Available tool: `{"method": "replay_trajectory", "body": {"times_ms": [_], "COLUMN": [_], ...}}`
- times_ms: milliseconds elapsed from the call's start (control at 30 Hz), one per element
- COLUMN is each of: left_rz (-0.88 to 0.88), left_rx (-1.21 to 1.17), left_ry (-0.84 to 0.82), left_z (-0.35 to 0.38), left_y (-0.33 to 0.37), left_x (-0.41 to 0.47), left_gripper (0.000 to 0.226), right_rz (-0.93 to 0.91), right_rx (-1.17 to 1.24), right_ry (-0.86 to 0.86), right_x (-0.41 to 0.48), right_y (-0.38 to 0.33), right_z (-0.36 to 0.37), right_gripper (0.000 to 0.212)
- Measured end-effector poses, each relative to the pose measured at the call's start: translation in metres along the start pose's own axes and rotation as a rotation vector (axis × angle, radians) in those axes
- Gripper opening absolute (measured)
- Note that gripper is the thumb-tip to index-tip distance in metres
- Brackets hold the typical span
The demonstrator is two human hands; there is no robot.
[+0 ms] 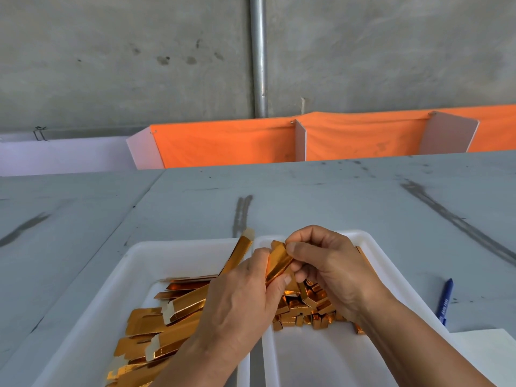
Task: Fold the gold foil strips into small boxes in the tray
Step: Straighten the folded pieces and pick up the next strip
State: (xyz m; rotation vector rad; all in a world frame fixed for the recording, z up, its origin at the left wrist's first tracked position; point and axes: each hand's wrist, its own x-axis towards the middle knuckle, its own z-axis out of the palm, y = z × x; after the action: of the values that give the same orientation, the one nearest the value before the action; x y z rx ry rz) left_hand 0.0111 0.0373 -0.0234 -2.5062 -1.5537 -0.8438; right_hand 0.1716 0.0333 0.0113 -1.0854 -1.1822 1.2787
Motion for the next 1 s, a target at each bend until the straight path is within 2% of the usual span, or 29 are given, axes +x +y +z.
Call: {"method": "replay_trajectory", "body": {"times_ms": [333, 533, 867, 1000], "left_rz": [0.041, 0.049, 0.052, 0.04], "left_rx": [-0.012, -0.05, -0.034, -0.044], "left_ry": [-0.002, -0.003, -0.011, -0.005], "left_z": [0.0004, 0.0024, 0.0013, -0.0008], "left_y": [-0.0006, -0.0017, -0.0008, -0.0011], "left_x": [-0.0011, -0.0029, -0.003, -0.0021], "left_gripper": [0.063, 0.061, 0.063, 0.063], "right_rz": [0.044, 0.083, -0.001, -0.008], "right_rx": [0.022, 0.031, -0.145, -0.156], "right_ry": [0.02, 0.037, 0.041, 0.032], "right_x": [0.0, 0.0006, -0.0032, -0.004], "right_y": [-0.0025, -0.0037, -0.0072, -0.0075], "right_z": [-0.0009, -0.002, -0.0034, -0.0035], "right_gripper": [0.027, 0.025, 0.02, 0.025]}}
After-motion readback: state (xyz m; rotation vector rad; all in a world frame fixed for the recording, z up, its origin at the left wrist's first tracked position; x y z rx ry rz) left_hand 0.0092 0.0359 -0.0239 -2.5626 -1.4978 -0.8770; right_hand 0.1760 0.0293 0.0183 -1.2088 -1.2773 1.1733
